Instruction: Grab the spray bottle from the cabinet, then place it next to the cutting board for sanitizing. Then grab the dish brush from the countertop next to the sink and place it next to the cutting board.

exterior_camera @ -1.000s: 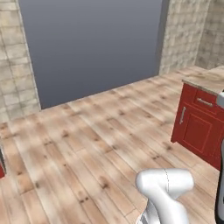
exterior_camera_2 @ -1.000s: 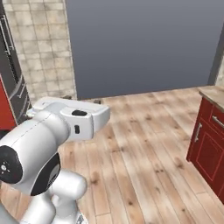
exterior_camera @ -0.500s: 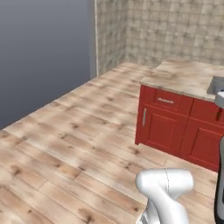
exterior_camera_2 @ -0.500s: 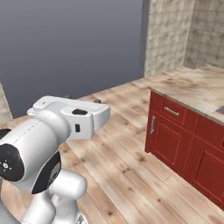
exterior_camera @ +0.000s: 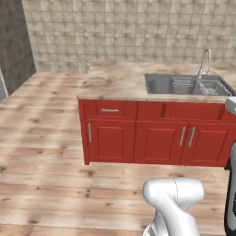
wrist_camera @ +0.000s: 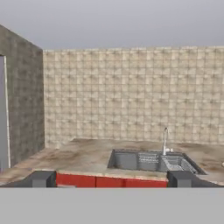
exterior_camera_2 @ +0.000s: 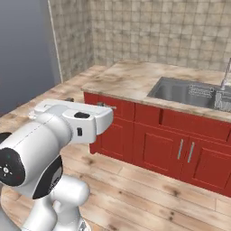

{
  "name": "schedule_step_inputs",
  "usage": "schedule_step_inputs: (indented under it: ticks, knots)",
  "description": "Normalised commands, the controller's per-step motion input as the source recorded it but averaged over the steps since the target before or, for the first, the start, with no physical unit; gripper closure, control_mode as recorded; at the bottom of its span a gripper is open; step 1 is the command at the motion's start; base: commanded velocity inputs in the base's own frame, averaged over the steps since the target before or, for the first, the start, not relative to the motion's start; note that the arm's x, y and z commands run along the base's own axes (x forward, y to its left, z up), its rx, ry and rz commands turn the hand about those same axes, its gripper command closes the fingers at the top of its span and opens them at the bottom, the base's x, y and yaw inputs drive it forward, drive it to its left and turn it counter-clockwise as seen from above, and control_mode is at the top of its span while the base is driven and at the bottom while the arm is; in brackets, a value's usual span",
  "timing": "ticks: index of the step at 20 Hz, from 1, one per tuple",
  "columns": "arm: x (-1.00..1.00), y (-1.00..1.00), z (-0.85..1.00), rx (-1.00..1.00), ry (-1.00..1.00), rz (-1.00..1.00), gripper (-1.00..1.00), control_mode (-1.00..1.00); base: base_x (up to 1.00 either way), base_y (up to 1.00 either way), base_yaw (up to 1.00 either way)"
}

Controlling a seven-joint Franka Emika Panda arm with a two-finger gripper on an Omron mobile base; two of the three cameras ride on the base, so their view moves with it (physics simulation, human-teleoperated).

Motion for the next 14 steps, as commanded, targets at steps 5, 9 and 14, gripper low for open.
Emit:
schedule_step_inputs:
  ticks: [5,9,14]
  knots:
    - [0.0,0.0,0.0,0.0,0.0,0.0,-1.0,1.0,0.52,0.04,-0.66]
    - [0.0,0.0,0.0,0.0,0.0,0.0,-1.0,1.0,0.62,0.44,-0.33]
    - [0.0,0.0,0.0,0.0,0.0,0.0,-1.0,1.0,0.07,0.5,-0.04]
